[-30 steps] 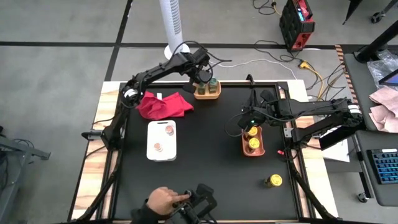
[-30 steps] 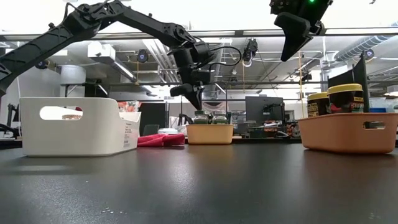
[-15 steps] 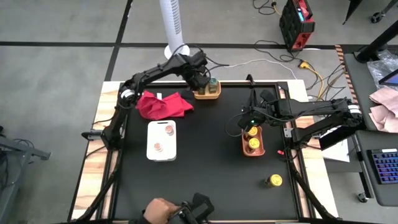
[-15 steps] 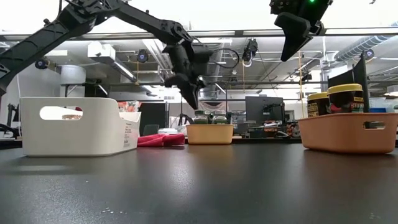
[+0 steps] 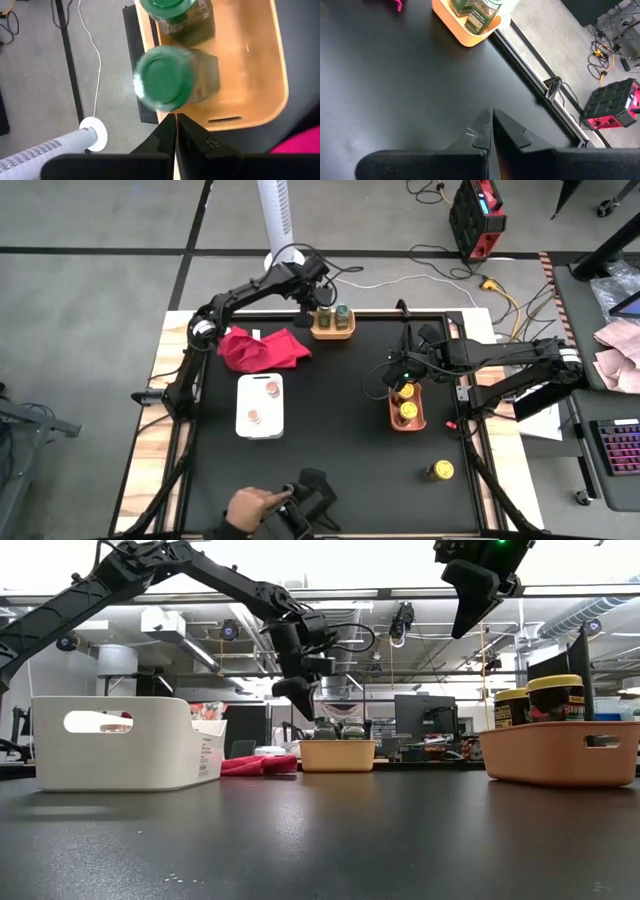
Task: Sort spices by type
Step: Put the green seasoning bottle into the yellow bin
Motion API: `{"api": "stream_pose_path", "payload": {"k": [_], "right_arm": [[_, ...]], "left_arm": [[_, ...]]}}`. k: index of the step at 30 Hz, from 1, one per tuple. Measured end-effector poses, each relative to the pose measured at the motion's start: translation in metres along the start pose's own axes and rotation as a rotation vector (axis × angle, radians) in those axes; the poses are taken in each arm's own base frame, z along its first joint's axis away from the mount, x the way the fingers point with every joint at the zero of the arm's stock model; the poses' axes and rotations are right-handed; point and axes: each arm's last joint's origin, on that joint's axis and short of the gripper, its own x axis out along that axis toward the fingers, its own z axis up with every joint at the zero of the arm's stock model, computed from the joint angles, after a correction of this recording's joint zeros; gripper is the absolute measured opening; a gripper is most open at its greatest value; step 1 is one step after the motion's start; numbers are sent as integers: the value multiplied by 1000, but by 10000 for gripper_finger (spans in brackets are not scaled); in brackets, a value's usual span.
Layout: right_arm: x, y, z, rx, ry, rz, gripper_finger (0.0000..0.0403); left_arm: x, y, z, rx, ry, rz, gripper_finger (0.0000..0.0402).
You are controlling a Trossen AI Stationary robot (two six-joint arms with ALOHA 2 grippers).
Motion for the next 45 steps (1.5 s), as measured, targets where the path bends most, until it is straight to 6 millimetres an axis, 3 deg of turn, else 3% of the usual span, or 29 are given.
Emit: {"api": "stream_pose_path", "payload": {"k": [9, 19, 28, 33, 37, 45], "right_arm": [[0, 0, 0, 0, 0, 0, 9], [1, 0, -1, -15, 3, -2, 9], [5, 2, -4, -15, 3, -7, 9], [8, 5, -2, -21, -27, 4, 9], [10, 5, 1, -16, -50, 16, 9], [11, 6, 8, -29, -98, 34, 9]], "left_arm": [[-17, 6, 5, -55, -57, -23, 0], [-19, 0, 13, -183, -103, -68, 0], [-25, -13, 25, -182, -130, -109, 0], [-41, -28, 34, -151, -160, -127, 0], [-66, -36, 34, -147, -190, -112, 0], [-111, -74, 6, -277, -294, 17, 0]]}}
